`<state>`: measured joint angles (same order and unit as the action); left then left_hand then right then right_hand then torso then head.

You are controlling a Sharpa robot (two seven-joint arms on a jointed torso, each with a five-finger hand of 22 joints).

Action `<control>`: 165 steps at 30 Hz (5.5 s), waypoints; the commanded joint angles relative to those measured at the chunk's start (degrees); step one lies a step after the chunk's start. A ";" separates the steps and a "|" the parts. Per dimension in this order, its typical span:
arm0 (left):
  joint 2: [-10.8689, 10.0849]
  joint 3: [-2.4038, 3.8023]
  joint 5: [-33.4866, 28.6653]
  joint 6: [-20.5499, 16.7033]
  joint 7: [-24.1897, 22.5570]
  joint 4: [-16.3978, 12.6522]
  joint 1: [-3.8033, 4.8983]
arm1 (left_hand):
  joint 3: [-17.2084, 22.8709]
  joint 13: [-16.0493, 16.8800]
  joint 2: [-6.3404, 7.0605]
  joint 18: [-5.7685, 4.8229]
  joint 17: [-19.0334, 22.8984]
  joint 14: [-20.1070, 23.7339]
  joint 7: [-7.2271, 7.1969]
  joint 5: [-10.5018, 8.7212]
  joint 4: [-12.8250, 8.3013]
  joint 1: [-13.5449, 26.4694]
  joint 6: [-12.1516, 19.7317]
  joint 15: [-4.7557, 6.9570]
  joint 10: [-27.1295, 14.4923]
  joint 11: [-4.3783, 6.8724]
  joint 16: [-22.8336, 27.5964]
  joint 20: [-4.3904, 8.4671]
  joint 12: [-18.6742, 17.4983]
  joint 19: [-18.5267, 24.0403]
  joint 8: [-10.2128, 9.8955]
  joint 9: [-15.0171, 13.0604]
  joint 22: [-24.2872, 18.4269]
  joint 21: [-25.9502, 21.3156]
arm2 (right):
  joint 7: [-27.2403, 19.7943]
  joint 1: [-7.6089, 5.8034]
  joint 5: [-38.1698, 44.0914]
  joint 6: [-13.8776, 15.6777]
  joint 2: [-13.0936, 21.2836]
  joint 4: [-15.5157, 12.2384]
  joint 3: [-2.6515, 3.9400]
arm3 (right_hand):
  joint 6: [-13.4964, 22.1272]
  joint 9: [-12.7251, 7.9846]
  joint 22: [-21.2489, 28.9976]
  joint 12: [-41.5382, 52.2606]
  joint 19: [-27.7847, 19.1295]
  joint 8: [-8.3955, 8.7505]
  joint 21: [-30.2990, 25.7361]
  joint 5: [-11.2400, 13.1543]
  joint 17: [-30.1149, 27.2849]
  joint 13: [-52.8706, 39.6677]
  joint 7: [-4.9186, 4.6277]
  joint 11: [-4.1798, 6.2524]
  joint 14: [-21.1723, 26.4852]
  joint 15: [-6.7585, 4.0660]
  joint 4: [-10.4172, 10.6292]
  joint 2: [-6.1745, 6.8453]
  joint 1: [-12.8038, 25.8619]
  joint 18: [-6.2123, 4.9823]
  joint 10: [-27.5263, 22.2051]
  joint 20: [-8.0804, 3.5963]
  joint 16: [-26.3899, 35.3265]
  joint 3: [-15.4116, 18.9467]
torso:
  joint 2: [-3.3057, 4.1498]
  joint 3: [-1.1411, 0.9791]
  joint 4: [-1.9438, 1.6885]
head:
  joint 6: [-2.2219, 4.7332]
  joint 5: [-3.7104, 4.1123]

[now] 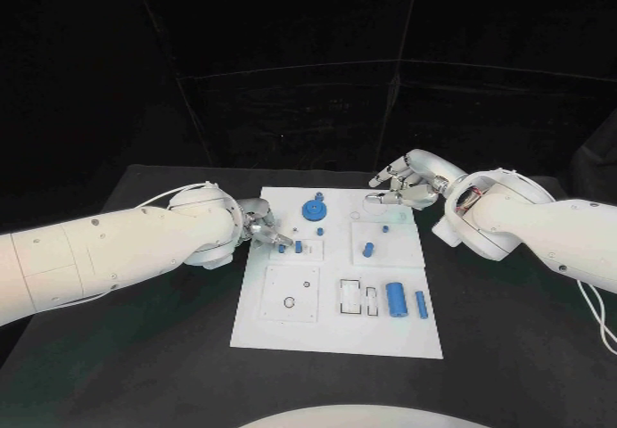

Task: Assemble the parts on the task board

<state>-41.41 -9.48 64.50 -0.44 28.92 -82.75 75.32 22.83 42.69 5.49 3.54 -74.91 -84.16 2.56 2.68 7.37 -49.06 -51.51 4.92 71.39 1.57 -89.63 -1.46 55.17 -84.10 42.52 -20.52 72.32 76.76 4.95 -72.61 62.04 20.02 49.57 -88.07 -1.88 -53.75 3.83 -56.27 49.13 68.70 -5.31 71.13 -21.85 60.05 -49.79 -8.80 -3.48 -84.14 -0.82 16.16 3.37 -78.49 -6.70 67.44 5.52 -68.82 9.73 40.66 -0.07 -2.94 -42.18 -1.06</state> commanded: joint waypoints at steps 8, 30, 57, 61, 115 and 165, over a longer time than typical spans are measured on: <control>-1.90 0.08 -13.16 -9.96 -4.50 -0.72 0.07 | -3.74 -6.98 -0.91 0.86 -14.26 -5.61 2.52 0.19 1.50 -2.87 5.34 -1.61 -6.23 -2.23 0.16 -1.06 -6.24 0.76 -3.83 2.18 -3.14 -3.08 | -0.29 -0.09 0.14 0.69 0.09 -0.05 0.03 | 0.28 0.06 0.12 -0.34 -0.46 -0.22 -0.33 -0.41 -0.13 0.11 0.21 -0.08 0.17 0.04 -0.01 -0.67 0.06 -0.33 -0.38 0.07 0.41 0.27 | 0.00 0.00 -0.06 | 0.12 0.31; 4.98 0.09 8.02 -14.83 -28.07 5.03 0.15 | 1.90 -27.36 3.44 6.88 16.51 7.18 6.13 0.14 -10.58 -26.02 4.09 -5.30 -19.98 -6.87 23.55 -4.79 -27.60 13.99 -18.31 13.57 -37.67 -37.00 | 0.39 -0.09 0.14 1.39 -0.03 -0.05 0.03 | 0.31 0.07 0.25 -0.24 -0.47 -0.29 -0.54 -0.88 -0.16 0.16 0.22 -0.06 0.13 0.03 -0.07 -1.27 -0.42 -0.34 -0.45 0.08 0.60 0.22 | 0.14 0.01 0.10 | 1.01 1.21; 14.58 -1.62 17.76 -8.97 -26.64 14.62 -0.17 | -0.15 -34.97 2.51 3.66 5.52 -0.63 5.03 0.27 -10.35 -26.54 -0.98 -4.66 -17.28 -6.20 11.74 -3.94 -31.91 3.70 -25.11 16.64 -17.97 -17.93 | 0.31 -0.09 0.14 1.33 -0.86 0.14 0.03 | 0.30 0.07 0.20 -0.15 -0.42 -0.31 -0.53 -0.92 -0.07 0.11 0.23 -0.05 0.10 0.02 -0.11 -1.36 -0.56 -0.33 -0.41 0.07 0.55 0.21 | 0.03 -0.03 0.00 | 0.90 1.61; 15.01 -1.62 17.77 -8.15 -26.59 14.81 -0.21 | 0.22 -35.37 2.21 3.50 5.56 -0.76 4.90 0.26 -10.38 -26.67 -1.57 -4.53 -16.67 -6.06 11.63 -3.83 -32.06 3.38 -25.35 16.62 -17.05 -17.11 | 0.30 -0.09 0.14 1.30 -0.93 0.15 0.03 | 0.30 0.07 0.20 -0.15 -0.42 -0.31 -0.53 -0.92 -0.07 0.11 0.23 -0.05 0.10 0.02 -0.11 -1.36 -0.56 -0.33 -0.41 0.07 0.55 0.21 | 0.03 0.00 -0.03 | 0.86 1.71; 15.28 -1.62 17.93 -8.21 -26.99 15.37 -0.64 | 7.77 -37.63 -1.05 2.40 6.20 -1.43 4.35 0.21 -13.26 -28.48 -9.19 -3.30 -7.04 -4.53 10.85 -2.79 -33.58 1.88 -27.54 15.95 -10.10 -11.40 | 0.32 -0.09 0.14 1.21 -1.11 0.24 0.03 | 0.11 0.12 0.14 0.24 -0.30 -0.48 -0.55 -0.97 0.12 -0.14 0.30 0.00 0.01 -0.01 -0.15 -1.61 -0.83 -0.32 -0.18 0.05 0.49 0.24 | -0.04 0.03 -0.05 | 0.43 1.98; 4.16 0.66 16.93 -7.66 -25.67 8.03 -0.50 | 7.89 -38.01 -0.19 2.28 6.33 -1.49 4.48 0.18 -13.49 -27.44 -8.94 -3.44 -7.13 -4.74 10.78 -2.82 -35.03 1.91 -28.70 16.14 -9.53 -11.05 | 0.12 -0.08 0.14 1.34 -0.90 0.46 0.03 | -0.04 0.15 0.17 0.31 -0.28 -0.59 -0.60 -0.95 0.06 -0.12 0.34 0.03 -0.01 -0.04 -0.11 -1.71 -0.84 -0.32 -0.14 0.04 0.58 0.33 | 0.04 -0.01 -0.01 | 1.20 1.80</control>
<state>-37.41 -8.87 81.73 -10.07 3.01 -74.78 74.73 30.34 4.63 5.39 6.61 -68.63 -83.96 6.93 2.81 -6.15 -76.98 -60.29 1.23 64.19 -3.07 -78.76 -4.33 20.34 -81.84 14.14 -4.45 62.71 65.56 5.34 -72.60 62.04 20.87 48.69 -87.50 -1.88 -53.75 3.92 -56.09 49.13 68.71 -5.54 70.93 -22.63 60.09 -49.85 -8.80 -3.48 -84.14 -0.82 16.16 2.24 -79.15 -6.68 67.45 5.53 -68.55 9.73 40.69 -0.07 -2.93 -40.95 0.73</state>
